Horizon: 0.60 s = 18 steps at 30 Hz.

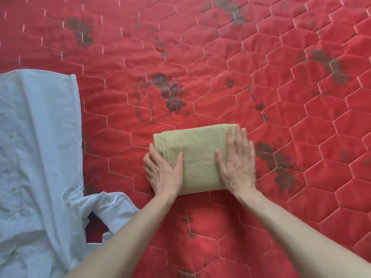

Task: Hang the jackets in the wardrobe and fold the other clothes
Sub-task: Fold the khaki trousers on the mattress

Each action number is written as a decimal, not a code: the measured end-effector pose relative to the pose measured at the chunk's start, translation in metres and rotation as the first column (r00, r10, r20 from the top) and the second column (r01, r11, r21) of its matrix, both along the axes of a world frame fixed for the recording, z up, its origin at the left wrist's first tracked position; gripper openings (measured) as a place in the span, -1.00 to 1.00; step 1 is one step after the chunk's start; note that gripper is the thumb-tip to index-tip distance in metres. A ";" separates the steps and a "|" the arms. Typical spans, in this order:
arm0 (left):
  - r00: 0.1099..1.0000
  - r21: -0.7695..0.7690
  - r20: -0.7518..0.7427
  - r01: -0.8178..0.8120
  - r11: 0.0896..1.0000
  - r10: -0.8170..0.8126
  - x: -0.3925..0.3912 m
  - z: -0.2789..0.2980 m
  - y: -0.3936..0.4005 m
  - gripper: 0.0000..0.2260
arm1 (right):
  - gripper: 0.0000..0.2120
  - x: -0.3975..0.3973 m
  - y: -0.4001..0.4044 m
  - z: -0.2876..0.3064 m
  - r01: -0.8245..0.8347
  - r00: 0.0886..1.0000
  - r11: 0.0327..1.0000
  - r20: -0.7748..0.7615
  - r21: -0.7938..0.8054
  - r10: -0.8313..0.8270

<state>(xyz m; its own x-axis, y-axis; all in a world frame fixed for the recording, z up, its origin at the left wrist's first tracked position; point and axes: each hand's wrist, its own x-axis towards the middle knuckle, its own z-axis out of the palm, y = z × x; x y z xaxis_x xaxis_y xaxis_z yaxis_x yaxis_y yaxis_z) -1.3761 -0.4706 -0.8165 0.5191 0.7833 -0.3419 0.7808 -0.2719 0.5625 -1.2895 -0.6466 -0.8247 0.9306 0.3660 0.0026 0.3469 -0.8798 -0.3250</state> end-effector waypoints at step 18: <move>0.990 -0.034 -0.122 -0.072 0.997 0.067 0.007 0.000 0.004 -0.20 | -0.10 -0.009 0.005 0.001 0.483 0.843 0.863 -0.345 0.145 -0.414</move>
<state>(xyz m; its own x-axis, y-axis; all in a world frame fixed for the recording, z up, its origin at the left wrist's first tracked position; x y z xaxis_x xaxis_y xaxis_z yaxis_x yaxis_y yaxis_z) -1.3695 -0.4665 -0.8170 0.4169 0.8014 -0.4289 0.8599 -0.1947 0.4719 -1.2984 -0.6412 -0.8236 0.9616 -0.0700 -0.2653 -0.2101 -0.8095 -0.5482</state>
